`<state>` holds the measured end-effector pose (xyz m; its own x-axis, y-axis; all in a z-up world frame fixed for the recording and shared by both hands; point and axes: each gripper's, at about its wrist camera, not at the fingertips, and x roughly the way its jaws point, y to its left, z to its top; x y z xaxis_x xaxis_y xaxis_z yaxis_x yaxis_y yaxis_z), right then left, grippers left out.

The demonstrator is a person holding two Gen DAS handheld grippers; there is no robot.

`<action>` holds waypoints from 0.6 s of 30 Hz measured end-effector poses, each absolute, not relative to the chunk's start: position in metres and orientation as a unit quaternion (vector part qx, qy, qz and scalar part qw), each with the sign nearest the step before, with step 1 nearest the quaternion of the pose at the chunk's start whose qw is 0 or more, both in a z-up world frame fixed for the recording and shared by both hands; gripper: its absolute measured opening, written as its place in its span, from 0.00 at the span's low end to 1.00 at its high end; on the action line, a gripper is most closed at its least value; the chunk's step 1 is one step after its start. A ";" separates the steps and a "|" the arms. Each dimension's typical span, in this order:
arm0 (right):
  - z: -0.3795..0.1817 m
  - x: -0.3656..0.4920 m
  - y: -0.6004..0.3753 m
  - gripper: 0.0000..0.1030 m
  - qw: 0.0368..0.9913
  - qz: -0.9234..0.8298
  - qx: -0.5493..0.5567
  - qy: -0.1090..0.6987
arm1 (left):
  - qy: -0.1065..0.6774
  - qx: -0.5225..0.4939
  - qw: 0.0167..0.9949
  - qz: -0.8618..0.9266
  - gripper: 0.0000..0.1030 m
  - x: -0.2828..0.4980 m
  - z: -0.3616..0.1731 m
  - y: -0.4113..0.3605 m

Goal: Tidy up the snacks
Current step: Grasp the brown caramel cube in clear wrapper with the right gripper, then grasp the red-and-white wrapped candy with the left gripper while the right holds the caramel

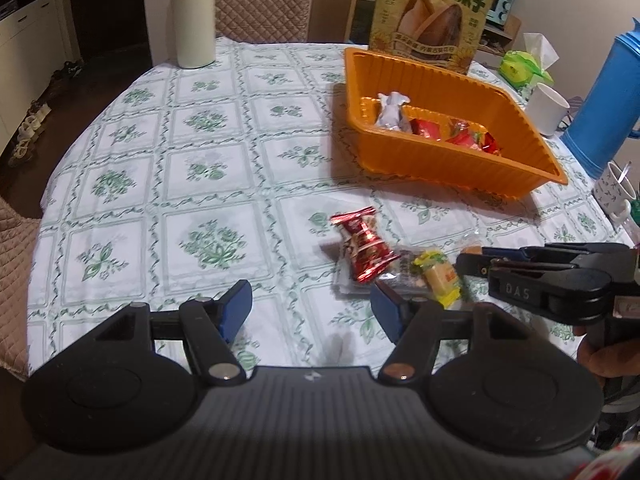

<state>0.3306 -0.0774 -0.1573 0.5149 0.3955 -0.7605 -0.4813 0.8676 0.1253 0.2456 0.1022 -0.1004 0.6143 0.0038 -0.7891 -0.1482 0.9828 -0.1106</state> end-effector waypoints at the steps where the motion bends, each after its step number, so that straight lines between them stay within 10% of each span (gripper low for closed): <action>1: -0.157 0.330 -0.078 0.21 0.868 0.252 -0.049 0.424 | 0.435 -0.083 0.896 0.039 0.61 0.247 -0.100 0.101; 18: -0.133 0.327 -0.122 0.21 0.885 0.217 0.016 0.411 | 0.431 -0.089 0.898 0.009 0.53 0.291 -0.110 0.087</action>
